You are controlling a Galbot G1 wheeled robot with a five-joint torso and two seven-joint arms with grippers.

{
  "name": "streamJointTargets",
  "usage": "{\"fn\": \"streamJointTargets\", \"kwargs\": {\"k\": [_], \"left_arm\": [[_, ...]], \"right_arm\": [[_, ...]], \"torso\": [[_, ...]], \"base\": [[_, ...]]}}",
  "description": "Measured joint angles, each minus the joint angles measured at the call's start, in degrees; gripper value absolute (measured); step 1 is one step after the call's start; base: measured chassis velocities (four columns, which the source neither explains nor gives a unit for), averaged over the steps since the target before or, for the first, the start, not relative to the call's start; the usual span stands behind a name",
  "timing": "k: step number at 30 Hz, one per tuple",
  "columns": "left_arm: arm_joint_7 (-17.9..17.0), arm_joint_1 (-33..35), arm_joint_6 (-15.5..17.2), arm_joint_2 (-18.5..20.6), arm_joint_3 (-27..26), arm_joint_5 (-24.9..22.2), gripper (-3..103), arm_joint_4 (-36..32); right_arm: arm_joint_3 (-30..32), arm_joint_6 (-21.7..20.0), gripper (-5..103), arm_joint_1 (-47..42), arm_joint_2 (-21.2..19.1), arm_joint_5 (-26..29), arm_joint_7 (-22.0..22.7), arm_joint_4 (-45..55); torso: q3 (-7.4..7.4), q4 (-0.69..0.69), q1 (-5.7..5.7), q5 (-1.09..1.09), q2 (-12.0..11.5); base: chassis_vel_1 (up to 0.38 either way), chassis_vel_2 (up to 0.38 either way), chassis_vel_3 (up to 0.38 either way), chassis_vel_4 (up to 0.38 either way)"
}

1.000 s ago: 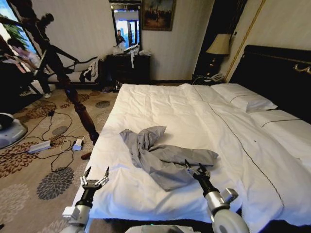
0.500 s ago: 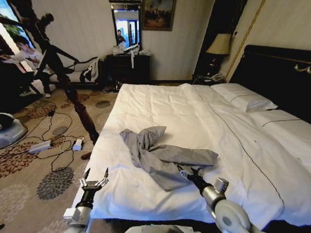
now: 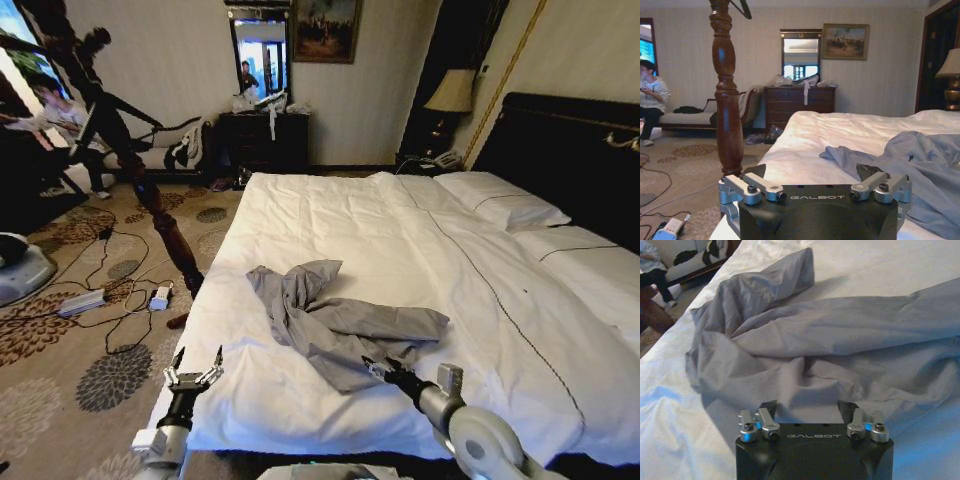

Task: Pick up the clothes from the bed and hang them on the clothes hanger.

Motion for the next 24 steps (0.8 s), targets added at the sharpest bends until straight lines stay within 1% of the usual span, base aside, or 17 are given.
{"fn": "streamJointTargets", "kwargs": {"k": [2, 3, 6, 8, 11, 13, 16, 18, 19, 20, 24], "left_arm": [[-0.2, 0.4, -0.3, -0.1, -0.2, 0.0, 100, 0.0], [-0.2, 0.4, -0.3, -0.1, -0.2, 0.0, 100, 0.0], [-0.5, 0.7, -0.6, -0.1, -0.6, -0.2, 100, -0.1], [-0.6, 0.7, -0.7, 0.0, -0.6, -0.3, 100, -0.1], [-1.0, 0.7, -0.7, 0.1, -0.7, -0.8, 100, -0.2], [-1.1, 0.7, -0.7, 0.1, -0.7, -0.9, 100, -0.2], [-1.3, 0.5, -0.7, 0.0, -0.6, -1.1, 100, -0.1], [-1.3, 0.5, -0.7, 0.0, -0.6, -1.1, 100, -0.1], [-1.3, 0.4, -0.7, 0.1, -0.6, -1.3, 100, -0.1], [-1.4, 0.3, -0.6, 0.2, -0.6, -1.7, 100, 0.0], [-1.5, 0.3, -0.5, 0.3, -0.7, -2.1, 100, 0.0]], "right_arm": [[0.0, -0.1, 58, -0.3, 0.1, -0.7, -0.5, 0.2], [0.0, -0.1, 58, -0.3, 0.1, -0.7, -0.5, 0.2], [0.0, -0.1, 41, -1.0, 0.1, -1.9, -1.0, 0.6], [0.1, -0.1, 41, -1.1, 0.1, -2.1, -1.1, 0.6], [0.7, 0.4, 24, -2.2, 0.1, -3.7, -2.0, 0.8], [0.9, 0.5, 24, -2.3, 0.1, -3.9, -2.2, 0.8], [1.5, 1.0, 8, -2.8, 0.1, -4.3, -2.6, 0.9], [1.6, 1.1, 8, -2.9, 0.1, -4.4, -2.7, 0.9], [1.7, 1.2, 3, -3.0, 0.1, -4.4, -2.8, 1.0], [1.9, 1.4, 1, -3.3, 0.0, -4.5, -3.0, 1.1], [2.0, 1.9, 0, -3.5, 0.0, -4.7, -3.3, 1.2]], "torso": [[0.0, 0.0, 0.0, 0.0, 0.0], [0.0, 0.0, 0.0, 0.0, 0.0], [0.0, 0.0, 0.0, 0.0, 0.0], [0.0, 0.0, 0.0, 0.0, 0.0], [0.0, 0.0, 0.0, 0.0, 0.0], [0.0, 0.0, 0.0, 0.0, 0.0], [0.0, 0.0, 0.0, 0.0, 0.0], [0.0, 0.0, 0.0, 0.0, 0.0], [0.0, 0.0, 0.0, 0.0, 0.0], [0.0, 0.0, 0.0, 0.0, 0.0], [0.0, 0.0, 0.0, 0.0, 0.0]], "base": [[0.0, 0.0, 0.0, 0.0], [0.0, 0.0, 0.0, 0.0], [0.0, 0.0, 0.0, 0.0], [0.0, 0.0, 0.0, 0.0], [0.0, 0.0, 0.0, 0.0], [0.0, 0.0, 0.0, 0.0], [0.0, 0.0, 0.0, 0.0], [0.0, 0.0, 0.0, 0.0], [0.0, 0.0, 0.0, 0.0], [0.0, 0.0, 0.0, 0.0], [0.0, 0.0, 0.0, 0.0]]}}
